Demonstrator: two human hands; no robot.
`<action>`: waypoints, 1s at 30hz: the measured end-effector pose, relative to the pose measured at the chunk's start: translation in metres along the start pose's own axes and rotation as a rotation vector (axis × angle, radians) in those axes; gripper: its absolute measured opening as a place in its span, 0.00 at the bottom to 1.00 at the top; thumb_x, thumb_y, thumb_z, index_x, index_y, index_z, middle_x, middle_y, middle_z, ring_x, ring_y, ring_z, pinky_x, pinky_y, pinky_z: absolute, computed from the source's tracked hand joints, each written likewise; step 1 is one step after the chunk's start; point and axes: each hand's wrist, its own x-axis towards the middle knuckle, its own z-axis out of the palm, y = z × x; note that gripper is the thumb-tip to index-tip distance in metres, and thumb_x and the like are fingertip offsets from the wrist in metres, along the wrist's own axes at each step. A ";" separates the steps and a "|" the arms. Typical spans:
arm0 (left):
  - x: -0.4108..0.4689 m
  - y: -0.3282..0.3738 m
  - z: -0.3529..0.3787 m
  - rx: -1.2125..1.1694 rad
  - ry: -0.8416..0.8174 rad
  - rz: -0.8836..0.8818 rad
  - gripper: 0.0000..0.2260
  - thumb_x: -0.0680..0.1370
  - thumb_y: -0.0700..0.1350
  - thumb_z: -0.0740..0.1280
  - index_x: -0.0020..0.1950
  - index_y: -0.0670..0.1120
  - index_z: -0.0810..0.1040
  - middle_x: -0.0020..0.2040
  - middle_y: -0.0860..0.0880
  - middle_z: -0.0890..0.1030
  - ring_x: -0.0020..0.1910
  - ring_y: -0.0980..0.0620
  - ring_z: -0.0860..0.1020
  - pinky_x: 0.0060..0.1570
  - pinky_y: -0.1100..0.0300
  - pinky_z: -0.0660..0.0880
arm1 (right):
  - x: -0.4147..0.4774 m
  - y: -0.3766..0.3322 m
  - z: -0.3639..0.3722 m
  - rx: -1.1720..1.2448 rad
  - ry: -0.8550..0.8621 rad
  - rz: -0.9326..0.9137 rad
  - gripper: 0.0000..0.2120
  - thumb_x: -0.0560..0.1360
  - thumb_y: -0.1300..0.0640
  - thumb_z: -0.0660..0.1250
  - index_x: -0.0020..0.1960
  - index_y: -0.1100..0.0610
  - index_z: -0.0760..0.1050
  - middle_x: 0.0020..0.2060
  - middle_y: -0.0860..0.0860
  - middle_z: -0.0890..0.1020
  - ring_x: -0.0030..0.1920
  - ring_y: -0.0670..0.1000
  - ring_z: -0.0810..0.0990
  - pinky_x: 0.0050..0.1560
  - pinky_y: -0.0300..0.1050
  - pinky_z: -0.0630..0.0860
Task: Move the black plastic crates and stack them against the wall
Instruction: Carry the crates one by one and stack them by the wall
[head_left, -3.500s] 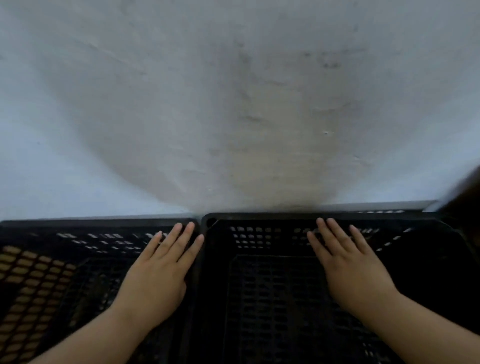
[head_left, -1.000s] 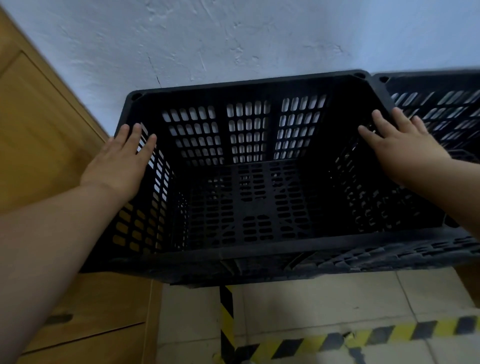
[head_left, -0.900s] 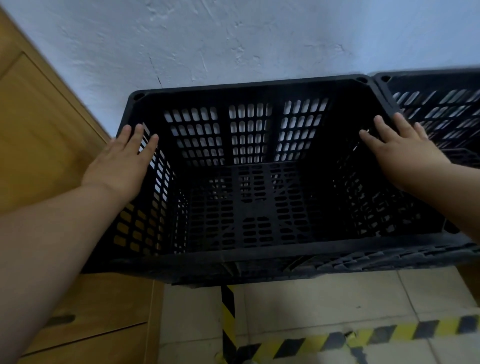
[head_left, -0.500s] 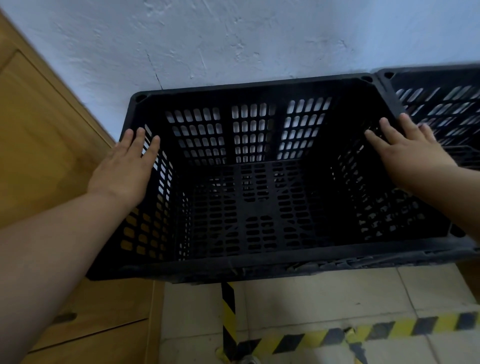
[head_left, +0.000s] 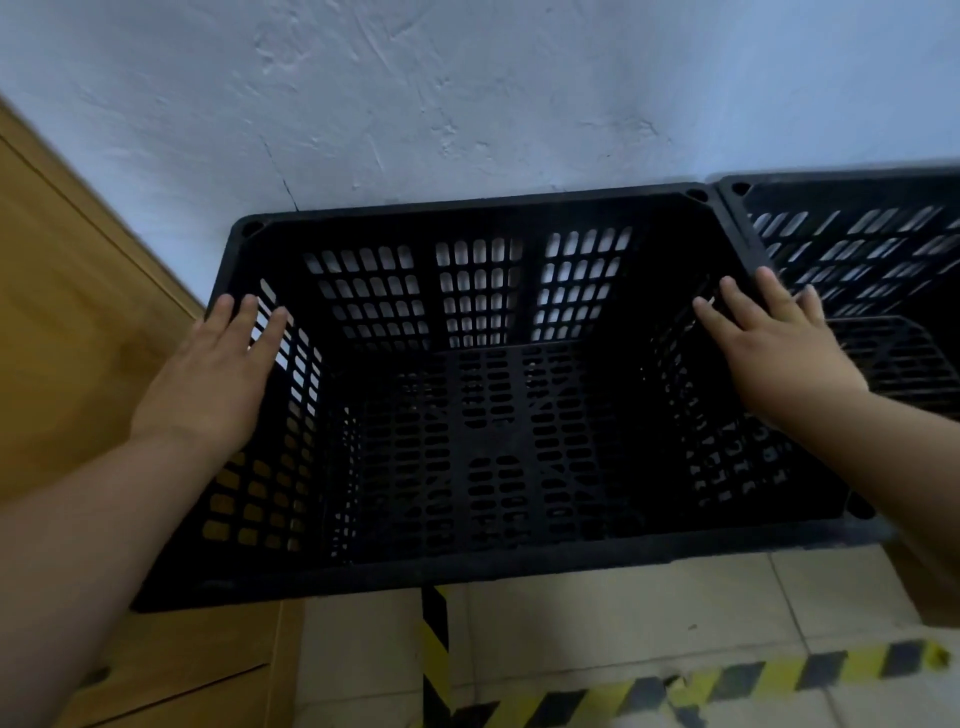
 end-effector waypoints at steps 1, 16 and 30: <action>0.000 0.000 0.001 0.007 0.005 0.002 0.40 0.74 0.35 0.63 0.75 0.45 0.36 0.77 0.40 0.43 0.76 0.41 0.42 0.74 0.51 0.46 | 0.000 -0.001 0.000 0.001 0.003 0.003 0.39 0.77 0.65 0.57 0.76 0.51 0.35 0.77 0.54 0.38 0.74 0.60 0.32 0.73 0.62 0.38; -0.013 -0.027 0.023 -0.015 0.054 0.023 0.48 0.65 0.30 0.72 0.74 0.44 0.43 0.75 0.37 0.56 0.75 0.39 0.52 0.71 0.46 0.55 | -0.016 -0.026 -0.008 0.050 0.003 0.025 0.35 0.79 0.62 0.53 0.76 0.52 0.33 0.76 0.54 0.37 0.73 0.59 0.30 0.73 0.60 0.38; -0.006 -0.024 0.010 -0.019 -0.003 -0.020 0.50 0.64 0.36 0.74 0.75 0.47 0.44 0.75 0.42 0.47 0.74 0.44 0.46 0.66 0.57 0.25 | 0.006 -0.017 0.020 0.020 0.265 -0.022 0.34 0.69 0.62 0.61 0.74 0.60 0.57 0.74 0.60 0.57 0.74 0.50 0.33 0.71 0.52 0.34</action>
